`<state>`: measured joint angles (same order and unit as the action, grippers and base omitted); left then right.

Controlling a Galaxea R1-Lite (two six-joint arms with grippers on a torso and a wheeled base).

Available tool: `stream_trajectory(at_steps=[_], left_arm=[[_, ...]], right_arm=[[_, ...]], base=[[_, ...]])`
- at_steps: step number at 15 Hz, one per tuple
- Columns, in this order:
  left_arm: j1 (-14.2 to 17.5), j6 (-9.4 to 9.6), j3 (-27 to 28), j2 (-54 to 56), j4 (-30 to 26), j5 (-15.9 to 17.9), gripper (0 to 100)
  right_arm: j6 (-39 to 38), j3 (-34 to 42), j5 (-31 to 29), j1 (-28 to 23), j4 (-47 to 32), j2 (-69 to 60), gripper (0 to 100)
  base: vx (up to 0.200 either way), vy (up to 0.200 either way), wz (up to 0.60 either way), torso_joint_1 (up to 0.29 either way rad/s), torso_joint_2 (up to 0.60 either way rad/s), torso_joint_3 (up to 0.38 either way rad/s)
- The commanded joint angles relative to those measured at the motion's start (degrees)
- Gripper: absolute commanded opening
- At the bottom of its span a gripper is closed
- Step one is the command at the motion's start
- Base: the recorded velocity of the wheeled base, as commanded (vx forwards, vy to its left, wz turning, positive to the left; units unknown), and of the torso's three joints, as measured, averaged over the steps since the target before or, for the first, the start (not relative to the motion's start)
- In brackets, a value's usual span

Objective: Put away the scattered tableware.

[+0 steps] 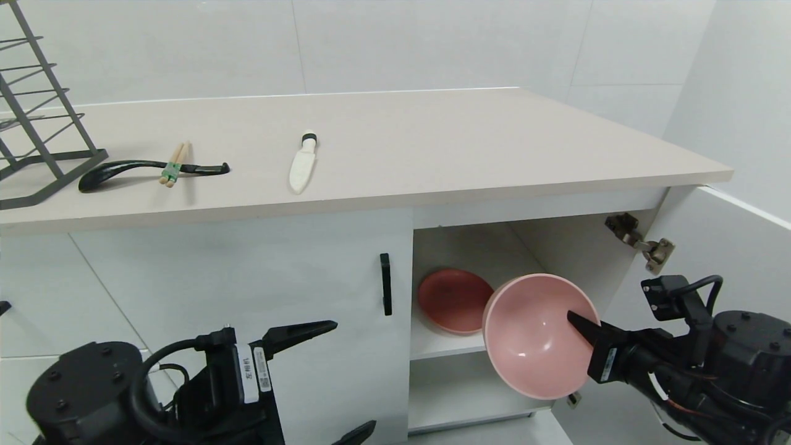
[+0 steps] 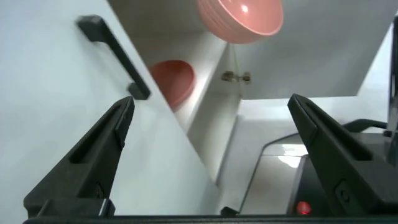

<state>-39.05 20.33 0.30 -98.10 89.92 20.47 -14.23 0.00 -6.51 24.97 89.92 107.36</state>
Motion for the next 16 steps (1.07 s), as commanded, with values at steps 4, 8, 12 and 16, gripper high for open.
stream_trajectory(at_steps=[4,8,12,16], left_arm=[[6.18,-0.47,-0.3,6.69,0.08,-1.92,100],[6.26,-0.73,-0.3,13.55,-1.41,-2.01,100],[6.44,-5.13,-0.3,30.16,-21.71,-1.92,100],[8.2,-14.71,-0.3,47.21,-36.92,-2.01,100]], right_arm=[[-1.51,0.0,0.01,0.17,0.08,-0.05,0],[-1.77,-0.09,0.01,1.14,0.08,0.57,0],[-5.2,-0.09,0.01,2.37,0.08,1.8,0],[-5.72,-2.46,0.01,2.19,0.08,6.63,0]], base=[[0.0,0.0,0.0,0.0,0.0,0.0],[0.0,0.0,0.0,0.0,0.0,0.0],[0.0,0.0,0.0,0.0,0.0,0.0],[0.0,0.0,0.0,0.0,0.0,0.0]])
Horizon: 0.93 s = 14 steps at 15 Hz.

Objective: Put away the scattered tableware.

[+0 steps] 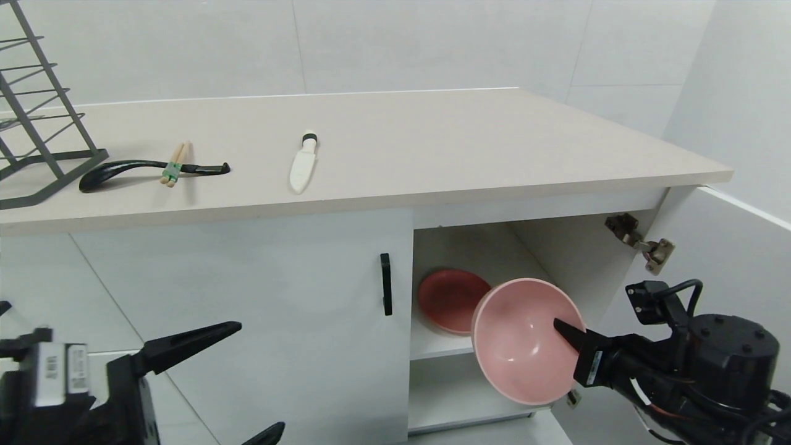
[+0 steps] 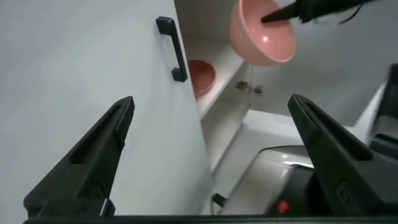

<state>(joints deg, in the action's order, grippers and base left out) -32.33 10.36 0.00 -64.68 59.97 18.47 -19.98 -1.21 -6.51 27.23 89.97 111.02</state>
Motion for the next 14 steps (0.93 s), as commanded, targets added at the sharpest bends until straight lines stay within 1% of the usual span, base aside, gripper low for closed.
stream_trajectory(at_steps=[1,3,4,5,6,8,9,10,11,12,13,14], left_arm=[[3.94,-5.79,0.0,15.11,-7.93,-0.01,100],[7.02,-5.97,0.0,16.52,-9.08,-0.1,100],[9.74,-6.49,0.0,17.13,-10.83,-0.1,100],[11.85,-7.02,0.0,18.54,-12.94,-0.1,100],[12.99,-7.73,0.0,20.47,-14.88,-0.1,100],[15.89,-8.34,0.0,25.75,-20.5,-0.1,100],[17.83,-9.13,0.0,28.47,-23.58,-0.01,100],[20.02,-10.19,0.0,32.16,-26.92,-0.01,100],[22.93,-11.68,0.0,36.47,-30.17,-0.01,100],[24.77,-13.26,0.0,39.63,-31.66,-0.01,100],[26.97,-16.69,0.0,44.12,-34.04,-0.1,100],[28.02,-18.71,0.0,45.61,-35.27,-0.19,100]], right_arm=[[-0.06,-3.01,0.01,-0.25,0.03,5.17,0],[-0.15,-5.21,0.18,-0.25,0.03,8.07,0],[-0.15,-6.88,0.18,-0.25,0.03,9.48,0],[-0.15,-8.11,0.18,-0.25,0.03,10.45,0],[-0.15,-9.08,0.18,-0.34,0.03,11.24,0],[-0.15,-11.27,0.18,-0.43,0.03,11.76,0],[-0.15,-12.33,0.27,-0.52,0.03,11.94,0],[-0.15,-13.3,0.27,-0.52,0.03,12.29,0],[-0.15,-14.44,0.27,-0.52,0.03,13.17,0],[-0.15,-15.4,0.27,-0.78,0.03,13.87,0],[-0.15,-18.04,0.27,-1.31,0.03,15.54,0],[-0.32,-20.06,0.18,-1.75,0.03,17.04,0]], base=[[0.0,0.0,0.0,0.0,0.0,0.0],[0.0,0.0,0.0,0.0,0.0,0.0],[0.0,0.0,0.0,0.0,0.0,0.0],[0.0,0.0,0.0,0.0,0.0,0.0],[0.0,0.0,0.0,0.0,0.0,0.0],[0.0,0.0,0.0,0.0,0.0,0.0],[0.0,0.0,0.0,0.0,0.0,0.0],[0.0,0.0,0.0,0.0,0.0,0.0],[0.0,0.0,0.0,0.0,0.0,0.0],[0.0,0.0,0.0,0.0,0.0,0.0],[0.0,0.0,0.0,0.0,0.0,0.0],[0.0,0.0,0.0,0.0,0.0,0.0]])
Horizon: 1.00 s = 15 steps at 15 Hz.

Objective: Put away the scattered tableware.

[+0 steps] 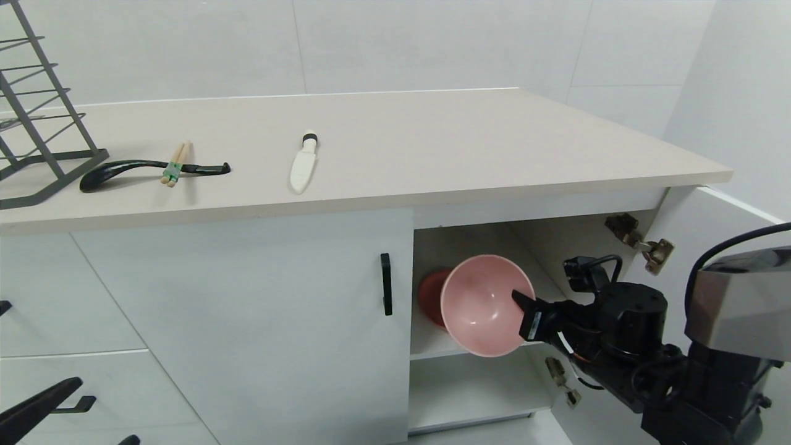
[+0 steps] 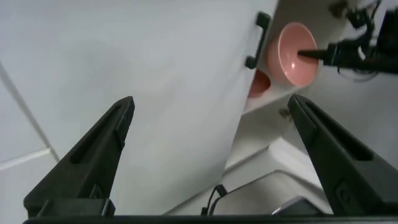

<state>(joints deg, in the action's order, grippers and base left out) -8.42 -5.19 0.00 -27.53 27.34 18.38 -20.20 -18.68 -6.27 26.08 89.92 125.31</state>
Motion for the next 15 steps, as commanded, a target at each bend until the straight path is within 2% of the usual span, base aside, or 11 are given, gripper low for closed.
stream_trajectory(at_steps=[1,2,4,5,6,7,8,10,13,15], left_arm=[[4.91,-4.39,0.0,8.89,-3.0,-0.37,100],[5.7,-5.71,0.0,9.42,-3.17,-0.45,100],[5.96,-5.79,0.0,10.21,-3.61,-0.89,100],[6.93,-5.97,0.0,12.06,-5.11,-2.83,100],[7.98,-7.11,0.0,13.82,-5.81,-3.88,100],[8.34,-10.63,0.0,15.13,-5.9,-4.85,100],[8.34,-12.74,0.0,15.66,-5.55,-5.73,100],[8.42,-15.37,0.0,18.39,-6.43,-7.4,100],[8.69,-15.02,0.0,22.69,-11.52,-7.57,100],[9.57,-15.02,0.0,23.66,-12.67,-7.92,100]], right_arm=[[0.07,-3.74,0.03,-1.03,0.08,3.72,0],[0.07,-6.11,0.03,-1.29,0.08,6.0,0],[-0.1,-8.48,0.03,-1.55,0.08,7.85,0],[-0.1,-11.29,0.03,-1.91,0.08,8.9,0],[-0.19,-12.88,0.11,-1.91,0.08,9.17,0],[-0.1,-14.28,0.2,-1.82,0.08,9.17,0],[0.07,-14.99,0.29,-1.73,0.08,9.25,0],[0.6,-17.36,0.29,-1.47,0.08,9.78,0],[0.51,-17.71,0.29,-1.64,0.08,11.45,0],[0.6,-17.62,0.29,-1.82,0.08,12.15,0]], base=[[0.0,0.0,0.0,0.0,0.0,0.0],[0.0,0.0,0.0,0.0,0.0,0.0],[0.0,0.0,0.0,0.0,0.0,0.0],[0.0,0.0,0.0,0.0,0.0,0.0],[0.0,0.0,0.0,0.0,0.0,0.0],[0.0,0.0,0.0,0.0,0.0,0.0],[0.0,0.0,0.0,0.0,0.0,0.0],[0.0,0.0,0.0,0.0,0.0,0.0],[0.0,0.0,0.0,0.0,0.0,0.0],[0.0,0.0,0.0,0.0,0.0,0.0]])
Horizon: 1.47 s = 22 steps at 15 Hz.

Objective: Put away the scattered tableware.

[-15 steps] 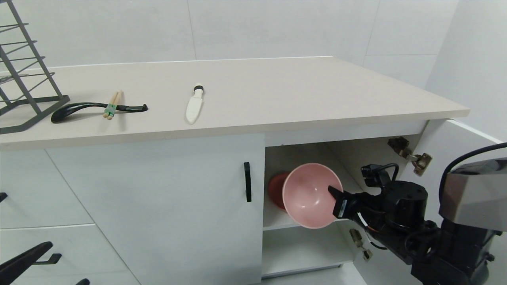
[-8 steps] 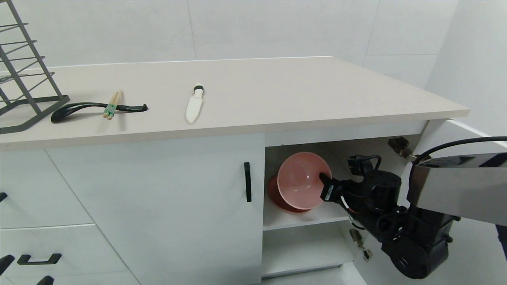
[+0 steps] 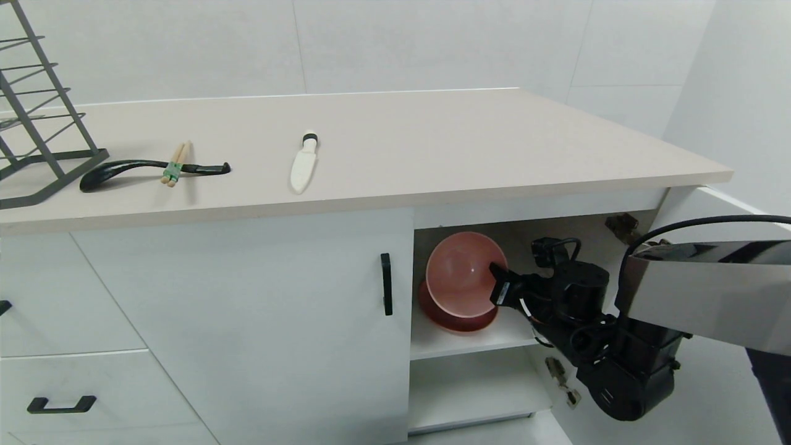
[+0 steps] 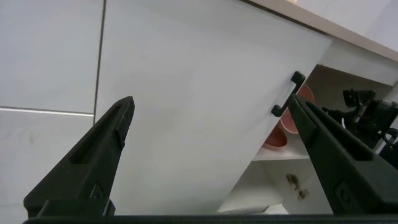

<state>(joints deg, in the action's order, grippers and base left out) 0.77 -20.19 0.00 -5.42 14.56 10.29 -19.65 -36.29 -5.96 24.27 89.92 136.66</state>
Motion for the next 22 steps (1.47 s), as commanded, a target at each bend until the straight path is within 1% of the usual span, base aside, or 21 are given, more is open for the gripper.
stream_trajectory(at_steps=[1,3,4,5,6,7,8,9,10,12,13,14,15,16,20,22], left_arm=[[0.73,0.15,0.0,2.17,-1.11,-1.32,100],[0.73,0.32,0.0,2.17,-1.2,-1.59,100],[0.73,1.99,0.0,2.26,-1.28,-1.59,100],[0.73,4.54,0.0,2.17,-1.64,-1.59,100],[0.73,10.08,0.0,2.26,-2.95,-1.76,100],[0.73,16.85,0.0,2.26,-4.89,-2.91,100],[0.55,19.66,0.0,2.52,-6.38,-4.05,100],[0.29,21.33,0.0,3.05,-7.44,-4.31,100],[-0.24,24.58,0.0,4.99,-10.95,-4.4,100],[-0.68,25.2,0.0,5.34,-11.04,-4.22,100],[-0.68,25.2,0.0,5.34,-12.01,-4.05,100],[-0.68,24.32,0.18,5.34,-15.52,-4.49,100],[-0.68,22.74,0.0,5.34,-14.73,-4.58,100],[-0.68,21.68,0.0,5.34,-14.64,-4.58,100],[-0.68,21.51,0.0,5.34,-14.64,-4.58,100],[-0.68,21.51,0.0,5.34,-14.64,-4.66,100]], right_arm=[[-0.21,-0.01,-0.02,-0.72,0.08,1.68,0],[-0.04,-0.01,-0.02,-0.89,0.08,2.65,0],[0.14,-0.18,-0.02,-0.89,0.08,3.35,0],[0.23,-0.27,-0.02,-0.8,0.08,3.62,0],[0.58,-0.71,-0.02,-0.8,0.08,4.14,0],[1.72,-1.5,-0.02,-0.89,0.08,5.02,0],[2.69,-1.85,-0.02,-0.98,0.08,5.55,0],[3.22,-1.94,-0.02,-0.98,0.08,5.81,0],[4.01,-2.38,-0.02,-1.24,0.08,6.52,0],[4.09,-3.08,0.07,-1.42,0.08,6.78,0],[4.09,-3.44,0.07,-1.77,0.08,7.04,0],[4.18,-4.14,0.25,-2.04,0.08,7.4,0],[4.18,-4.58,0.25,-2.21,0.08,7.92,0],[4.18,-5.11,0.42,-2.3,0.08,8.45,0],[7.08,-5.28,0.69,-2.65,0.08,9.77,0],[7.26,-5.46,0.86,-2.56,0.08,10.03,0]], base=[[0.0,0.0,0.0,0.0,0.0,0.0],[0.0,0.0,0.0,0.0,0.0,0.0],[0.0,0.0,0.0,0.0,0.0,0.0],[0.0,0.0,0.0,0.0,0.0,0.0],[0.0,0.0,0.0,0.0,0.0,0.0],[0.0,0.0,0.0,0.0,0.0,0.0],[0.0,0.0,0.0,0.0,0.0,0.0],[0.0,0.0,0.0,0.0,0.0,0.0],[0.0,0.0,0.0,0.0,0.0,0.0],[0.0,0.0,0.0,0.0,0.0,0.0],[0.0,0.0,0.0,0.0,0.0,0.0],[0.0,0.0,0.0,0.0,0.0,0.0],[0.0,0.0,0.0,0.0,0.0,0.0],[0.0,0.0,0.0,0.0,0.0,0.0],[0.0,0.0,0.0,0.0,0.0,0.0],[0.0,0.0,0.0,0.0,0.0,0.0]])
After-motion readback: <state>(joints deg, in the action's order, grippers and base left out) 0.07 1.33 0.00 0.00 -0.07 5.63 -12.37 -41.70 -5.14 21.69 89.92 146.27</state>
